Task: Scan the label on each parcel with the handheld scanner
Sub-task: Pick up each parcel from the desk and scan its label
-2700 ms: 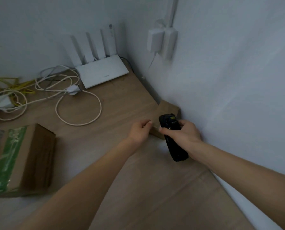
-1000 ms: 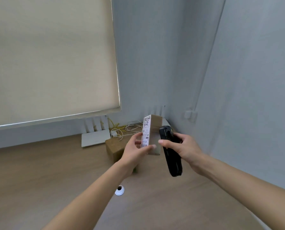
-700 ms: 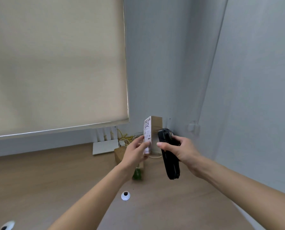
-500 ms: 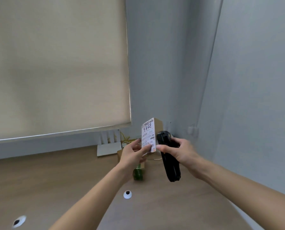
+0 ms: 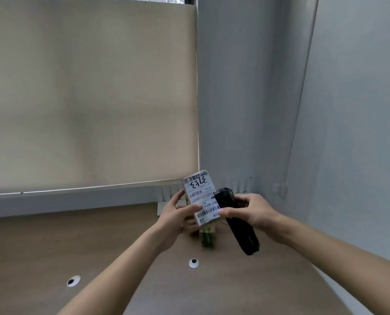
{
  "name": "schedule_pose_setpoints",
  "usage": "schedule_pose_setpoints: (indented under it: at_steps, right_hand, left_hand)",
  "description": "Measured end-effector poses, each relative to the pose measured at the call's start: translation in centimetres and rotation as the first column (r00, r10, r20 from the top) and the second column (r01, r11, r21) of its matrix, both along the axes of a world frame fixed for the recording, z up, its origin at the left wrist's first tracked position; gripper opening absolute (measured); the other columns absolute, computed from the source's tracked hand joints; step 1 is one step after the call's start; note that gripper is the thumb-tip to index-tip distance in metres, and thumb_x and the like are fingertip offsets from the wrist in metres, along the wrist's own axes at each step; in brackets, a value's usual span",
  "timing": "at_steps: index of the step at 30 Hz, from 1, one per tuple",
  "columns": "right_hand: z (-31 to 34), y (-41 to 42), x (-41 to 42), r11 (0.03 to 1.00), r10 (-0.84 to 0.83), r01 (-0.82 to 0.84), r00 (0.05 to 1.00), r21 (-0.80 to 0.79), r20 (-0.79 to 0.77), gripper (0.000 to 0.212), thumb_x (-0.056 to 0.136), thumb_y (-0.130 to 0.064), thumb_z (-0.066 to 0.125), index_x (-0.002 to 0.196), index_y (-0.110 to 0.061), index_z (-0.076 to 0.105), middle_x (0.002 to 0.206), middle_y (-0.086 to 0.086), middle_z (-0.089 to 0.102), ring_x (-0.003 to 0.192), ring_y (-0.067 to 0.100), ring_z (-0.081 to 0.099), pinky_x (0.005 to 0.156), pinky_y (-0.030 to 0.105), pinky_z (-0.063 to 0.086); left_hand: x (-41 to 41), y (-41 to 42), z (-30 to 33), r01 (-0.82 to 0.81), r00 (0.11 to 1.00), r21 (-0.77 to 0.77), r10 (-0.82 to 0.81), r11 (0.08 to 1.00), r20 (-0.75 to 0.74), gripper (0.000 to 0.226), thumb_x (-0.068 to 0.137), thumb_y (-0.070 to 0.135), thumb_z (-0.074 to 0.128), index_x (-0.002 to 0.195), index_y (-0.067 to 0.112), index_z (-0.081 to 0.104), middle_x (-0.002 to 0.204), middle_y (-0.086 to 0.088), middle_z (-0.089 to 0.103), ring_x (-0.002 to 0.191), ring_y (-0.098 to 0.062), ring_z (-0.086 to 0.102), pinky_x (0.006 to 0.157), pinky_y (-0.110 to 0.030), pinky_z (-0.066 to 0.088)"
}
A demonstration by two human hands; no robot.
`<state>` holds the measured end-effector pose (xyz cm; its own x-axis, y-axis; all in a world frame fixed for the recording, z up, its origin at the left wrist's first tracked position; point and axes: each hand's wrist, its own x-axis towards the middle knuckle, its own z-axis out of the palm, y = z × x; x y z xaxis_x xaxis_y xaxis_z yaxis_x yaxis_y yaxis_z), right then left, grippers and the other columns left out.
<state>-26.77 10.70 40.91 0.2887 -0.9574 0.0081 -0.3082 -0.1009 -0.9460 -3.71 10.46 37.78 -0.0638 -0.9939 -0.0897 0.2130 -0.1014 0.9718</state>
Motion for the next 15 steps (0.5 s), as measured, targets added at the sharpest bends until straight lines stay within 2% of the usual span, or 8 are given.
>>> schedule_pose_setpoints:
  at_steps: [2, 5, 7, 10, 12, 13, 15]
  right_hand:
    - [0.8, 0.8, 0.8, 0.999, 0.027, -0.028, 0.998, -0.02, -0.057, 0.032, 0.075, -0.028, 0.093, 0.104, -0.025, 0.08, 0.095, -0.004, 0.081, 0.089, 0.014, 0.078, 0.072, 0.019, 0.058]
    - [2.1, 1.7, 2.5, 0.999, 0.034, -0.039, 0.991, -0.037, -0.131, 0.033, 0.073, -0.024, 0.095, 0.102, -0.025, 0.079, 0.091, -0.002, 0.081, 0.082, 0.013, 0.078, 0.068, 0.018, 0.058]
    - [3.0, 2.2, 3.8, 0.997, 0.043, -0.054, 0.98, -0.051, -0.196, 0.039, 0.072, -0.025, 0.095, 0.107, -0.021, 0.079, 0.09, -0.001, 0.081, 0.078, 0.01, 0.077, 0.065, 0.017, 0.056]
    - [4.3, 3.1, 6.1, 0.994, 0.026, -0.054, 0.96, -0.093, -0.278, 0.04, 0.071, -0.028, 0.095, 0.108, -0.024, 0.079, 0.09, -0.005, 0.079, 0.067, -0.004, 0.071, 0.057, 0.008, 0.048]
    - [5.2, 3.9, 8.0, 0.992, 0.019, -0.056, 0.949, -0.11, -0.316, 0.04, 0.069, -0.035, 0.095, 0.105, -0.027, 0.08, 0.09, -0.008, 0.079, 0.067, -0.008, 0.069, 0.058, 0.007, 0.049]
    - [5.5, 4.1, 8.9, 0.992, 0.019, -0.06, 0.944, -0.115, -0.33, 0.044, 0.065, -0.041, 0.096, 0.104, -0.029, 0.08, 0.089, -0.009, 0.079, 0.071, -0.006, 0.071, 0.066, 0.012, 0.055]
    - [6.0, 4.6, 10.6, 0.991, 0.02, -0.069, 0.926, -0.117, -0.376, 0.051, 0.055, -0.052, 0.094, 0.1, -0.032, 0.081, 0.087, -0.011, 0.079, 0.081, 0.004, 0.075, 0.082, 0.032, 0.063]
  left_hand:
    - [1.7, 1.3, 1.0, -0.018, 0.999, -0.028, 0.019, 0.999, 0.036, 0.097, 0.081, 0.004, 0.081, 0.156, 0.033, 0.028, 0.109, -0.013, 0.076, 0.098, -0.035, 0.075, 0.08, -0.056, 0.061]
    - [4.5, 3.2, 3.0, -0.076, 0.994, -0.078, 0.082, 0.994, 0.076, 0.11, 0.077, 0.001, 0.083, 0.152, 0.054, 0.022, 0.106, -0.019, 0.074, 0.094, -0.038, 0.075, 0.076, -0.057, 0.061]
    - [6.4, 4.2, 4.2, -0.112, 0.987, -0.099, 0.123, 0.989, 0.108, 0.1, 0.077, 0.001, 0.083, 0.142, 0.056, 0.03, 0.108, -0.023, 0.071, 0.091, -0.038, 0.075, 0.076, -0.057, 0.061]
    - [9.2, 5.4, 5.3, -0.17, 0.974, -0.136, 0.187, 0.976, 0.129, 0.077, 0.079, 0.001, 0.082, 0.134, 0.042, 0.045, 0.106, -0.023, 0.071, 0.088, -0.036, 0.076, 0.077, -0.058, 0.061]
    - [10.9, 6.2, 5.9, -0.219, 0.962, -0.162, 0.241, 0.962, 0.131, 0.068, 0.08, 0.003, 0.082, 0.128, 0.038, 0.049, 0.108, -0.02, 0.07, 0.089, -0.035, 0.076, 0.076, -0.057, 0.062]
    - [11.7, 6.5, 6.2, -0.24, 0.955, -0.175, 0.264, 0.955, 0.132, 0.064, 0.079, 0.004, 0.082, 0.124, 0.037, 0.051, 0.112, -0.019, 0.068, 0.09, -0.035, 0.075, 0.076, -0.055, 0.062]
    - [13.2, 7.3, 6.7, -0.288, 0.941, -0.195, 0.315, 0.938, 0.126, 0.055, 0.079, 0.007, 0.084, 0.118, 0.032, 0.054, 0.118, -0.017, 0.064, 0.091, -0.033, 0.075, 0.075, -0.053, 0.063]
